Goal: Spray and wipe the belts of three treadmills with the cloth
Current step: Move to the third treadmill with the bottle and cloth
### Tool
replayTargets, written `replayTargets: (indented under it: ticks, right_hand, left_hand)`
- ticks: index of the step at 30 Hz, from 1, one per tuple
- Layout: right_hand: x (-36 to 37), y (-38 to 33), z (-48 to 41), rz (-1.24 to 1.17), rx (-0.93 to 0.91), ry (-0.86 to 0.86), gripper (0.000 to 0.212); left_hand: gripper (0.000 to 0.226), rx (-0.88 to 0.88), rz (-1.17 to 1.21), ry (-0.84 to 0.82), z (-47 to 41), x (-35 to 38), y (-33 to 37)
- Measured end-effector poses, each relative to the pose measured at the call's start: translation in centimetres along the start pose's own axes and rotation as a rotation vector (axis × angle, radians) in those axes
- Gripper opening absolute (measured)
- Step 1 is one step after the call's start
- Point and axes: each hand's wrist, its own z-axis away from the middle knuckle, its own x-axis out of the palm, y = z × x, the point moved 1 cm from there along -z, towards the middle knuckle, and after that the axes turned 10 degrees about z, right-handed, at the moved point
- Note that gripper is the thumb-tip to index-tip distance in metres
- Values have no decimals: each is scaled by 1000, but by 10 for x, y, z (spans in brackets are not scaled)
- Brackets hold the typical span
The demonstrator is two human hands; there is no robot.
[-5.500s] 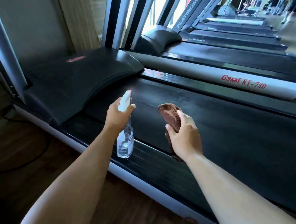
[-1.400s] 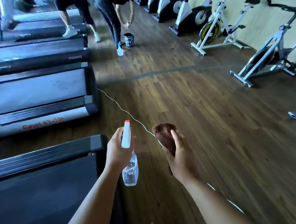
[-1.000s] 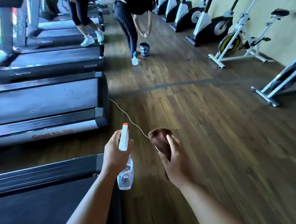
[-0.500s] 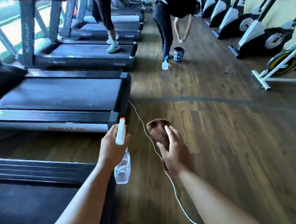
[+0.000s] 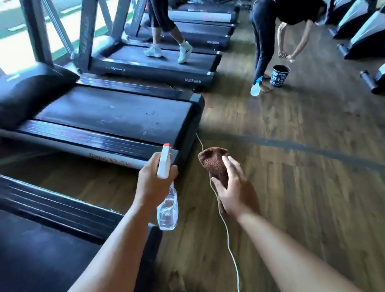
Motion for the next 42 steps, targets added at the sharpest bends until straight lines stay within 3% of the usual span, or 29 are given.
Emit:
replayTargets:
  ticks: [12, 24, 42]
  right_hand:
    - [101, -74, -162, -13, -37, -27, 63]
    - [176, -142, -287, -5, -194, -115, 65]
    - [317, -186, -504, -77, -457, -350, 65]
  left_hand:
    - [18, -31, 18, 63, -164, -69, -44]
    - [15, -11, -25, 219, -288, -131, -68]
    - [10, -172, -97, 536, -478, -137, -104]
